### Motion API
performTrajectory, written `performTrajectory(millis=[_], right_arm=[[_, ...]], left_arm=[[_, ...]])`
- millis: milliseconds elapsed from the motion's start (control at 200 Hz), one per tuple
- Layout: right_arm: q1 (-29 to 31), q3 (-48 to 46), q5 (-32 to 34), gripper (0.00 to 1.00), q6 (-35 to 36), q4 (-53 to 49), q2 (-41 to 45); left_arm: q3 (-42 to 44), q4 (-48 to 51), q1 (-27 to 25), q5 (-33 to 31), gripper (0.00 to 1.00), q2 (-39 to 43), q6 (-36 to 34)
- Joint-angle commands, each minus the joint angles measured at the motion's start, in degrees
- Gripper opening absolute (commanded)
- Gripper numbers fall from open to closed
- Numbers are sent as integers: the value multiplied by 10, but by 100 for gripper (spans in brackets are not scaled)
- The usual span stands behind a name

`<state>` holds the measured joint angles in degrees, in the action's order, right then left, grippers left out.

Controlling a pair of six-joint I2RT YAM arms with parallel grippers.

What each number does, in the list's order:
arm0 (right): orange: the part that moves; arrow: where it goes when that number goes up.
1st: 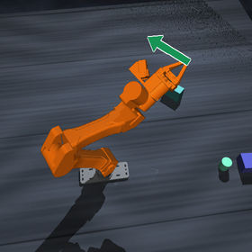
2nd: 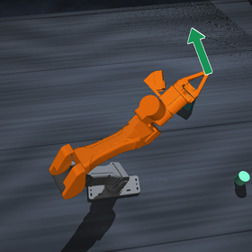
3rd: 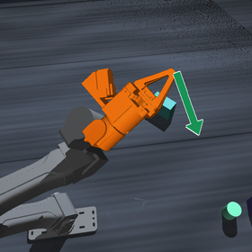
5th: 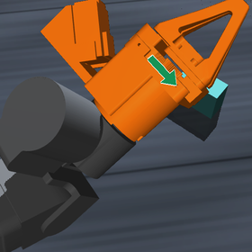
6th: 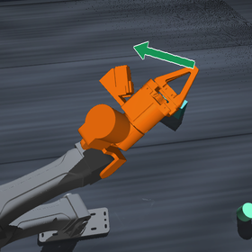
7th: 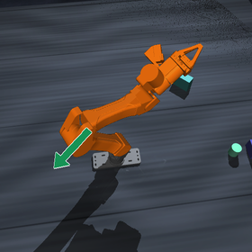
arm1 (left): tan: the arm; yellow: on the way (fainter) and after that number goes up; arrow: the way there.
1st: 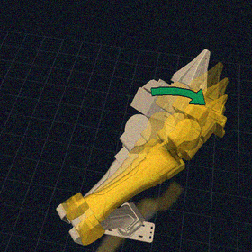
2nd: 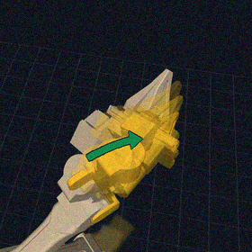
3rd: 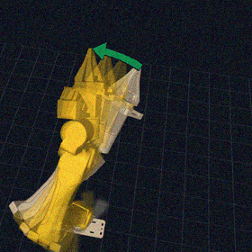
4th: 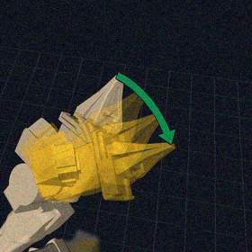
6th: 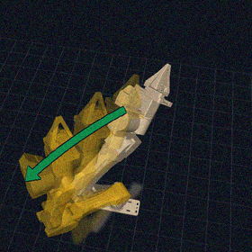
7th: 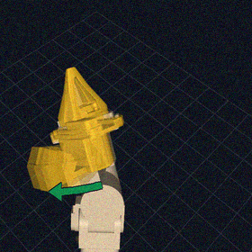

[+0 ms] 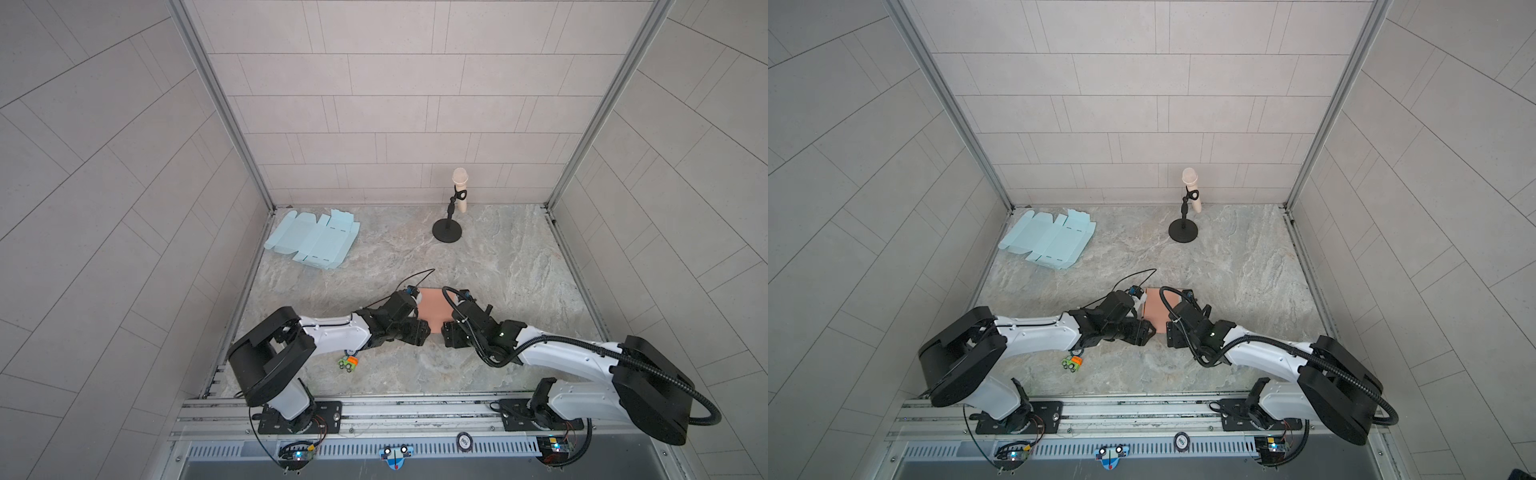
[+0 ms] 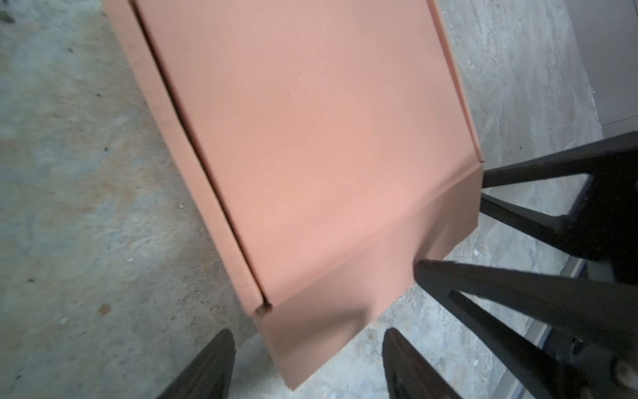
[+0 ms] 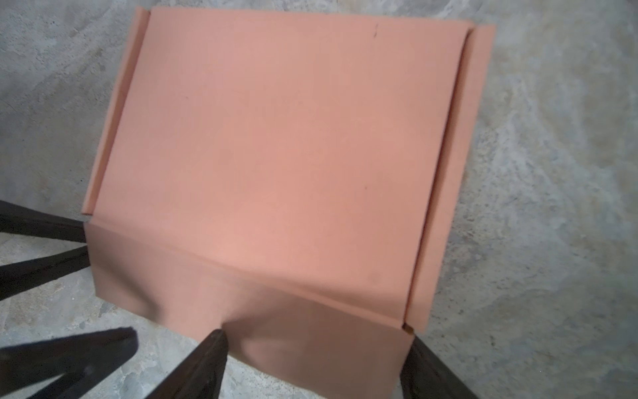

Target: Fold the paper box

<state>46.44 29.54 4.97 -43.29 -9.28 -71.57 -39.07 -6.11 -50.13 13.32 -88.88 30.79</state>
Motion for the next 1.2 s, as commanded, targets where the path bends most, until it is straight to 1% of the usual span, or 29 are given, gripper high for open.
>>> performTrajectory(millis=[0, 130, 245, 420, 506, 611, 791, 1036, 1196], right_arm=[[-2, 14, 25, 79, 12, -14, -1], [-4, 19, 31, 79, 21, -21, -1], [-7, 19, 36, 79, 26, -22, -1], [-11, 28, 34, 78, 38, -21, -11], [-12, 32, 33, 78, 42, -21, -18], [-15, 34, 33, 78, 46, -18, -28], [-16, 37, 34, 77, 49, -9, -42], [-16, 45, 46, 77, 55, -10, -65], [-17, 53, 57, 76, 56, -4, -80]], left_arm=[[2, 19, 25, 10, 73, 32, -24], [-27, 34, 57, 9, 73, 29, -47], [-76, 53, 83, -6, 74, 1, -70], [-187, 74, 106, -16, 76, -78, -103], [-251, 102, 108, 0, 76, -131, -119], [-293, 107, 108, 10, 76, -178, -125], [-306, 102, 108, 25, 76, -219, -128], [-284, 81, 106, 39, 73, -222, -121], [-271, 76, 98, 42, 68, -216, -120]])
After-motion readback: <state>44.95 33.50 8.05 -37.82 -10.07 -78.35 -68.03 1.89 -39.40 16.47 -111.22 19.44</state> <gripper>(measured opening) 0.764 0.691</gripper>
